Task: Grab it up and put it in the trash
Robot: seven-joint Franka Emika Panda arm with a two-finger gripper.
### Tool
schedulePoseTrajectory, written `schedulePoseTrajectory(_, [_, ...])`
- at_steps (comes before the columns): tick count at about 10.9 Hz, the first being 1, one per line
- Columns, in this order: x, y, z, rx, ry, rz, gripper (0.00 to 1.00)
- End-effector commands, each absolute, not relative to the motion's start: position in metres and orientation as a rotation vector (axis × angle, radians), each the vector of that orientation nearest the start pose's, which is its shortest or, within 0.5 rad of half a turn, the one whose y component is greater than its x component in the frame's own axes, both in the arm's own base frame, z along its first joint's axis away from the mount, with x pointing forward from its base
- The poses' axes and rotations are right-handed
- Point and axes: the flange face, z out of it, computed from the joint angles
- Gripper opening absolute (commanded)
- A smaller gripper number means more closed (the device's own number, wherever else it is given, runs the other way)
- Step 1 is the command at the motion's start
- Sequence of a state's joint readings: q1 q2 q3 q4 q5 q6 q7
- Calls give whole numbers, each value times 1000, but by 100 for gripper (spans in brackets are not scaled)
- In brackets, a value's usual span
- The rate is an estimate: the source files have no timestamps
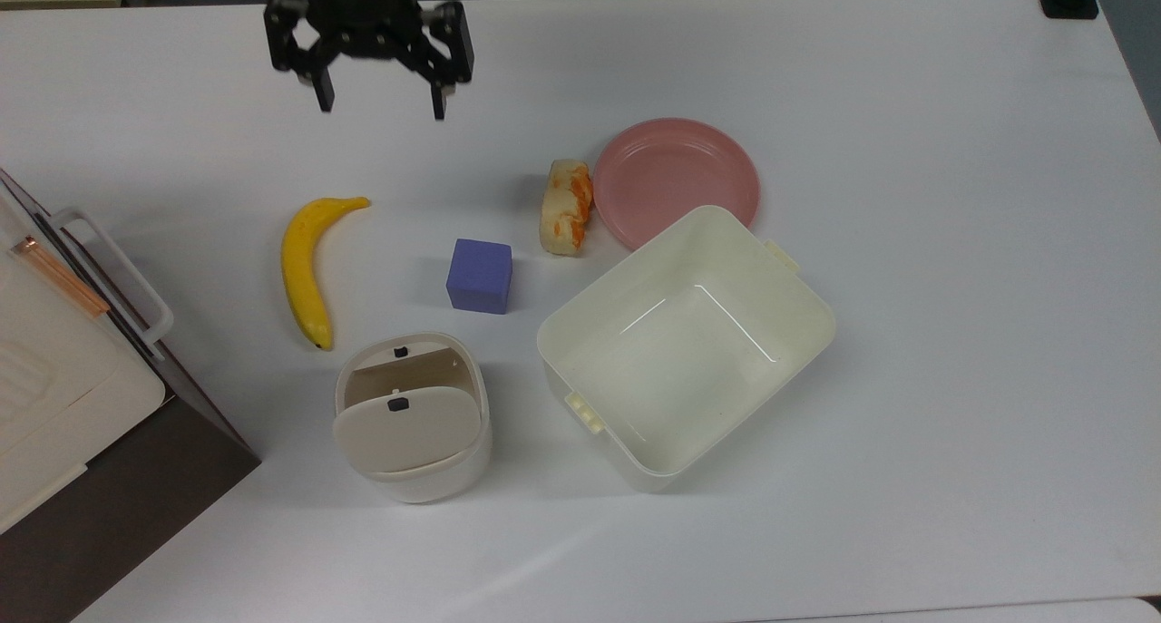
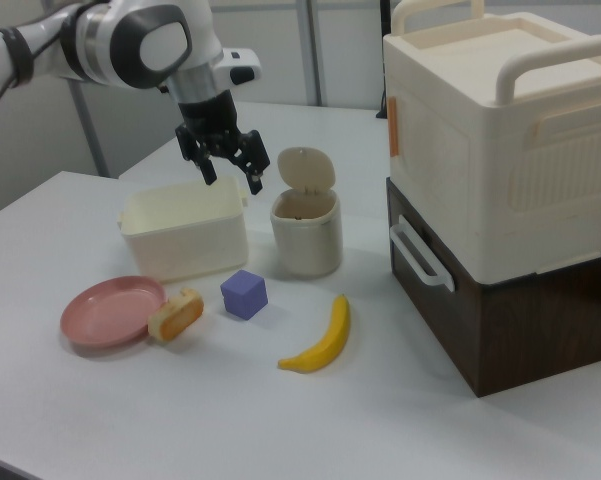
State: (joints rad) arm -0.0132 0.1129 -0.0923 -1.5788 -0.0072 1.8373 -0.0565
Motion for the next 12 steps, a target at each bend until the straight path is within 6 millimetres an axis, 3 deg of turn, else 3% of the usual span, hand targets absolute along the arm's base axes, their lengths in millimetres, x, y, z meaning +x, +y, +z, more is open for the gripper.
schedulePoseTrajectory(1, [590, -64, 593, -3118, 174, -228, 100])
schedulePoseTrajectory(3, [578, -82, 603, -3085, 195, -205, 100])
schedulePoseTrajectory(5, [568, -78, 604, -3071, 202, -120, 100])
schedulePoseTrajectory(8, [570, -72, 603, -3062, 346, -95, 100])
schedulePoseTrajectory(12, [570, -72, 603, -3067, 321, -94, 100])
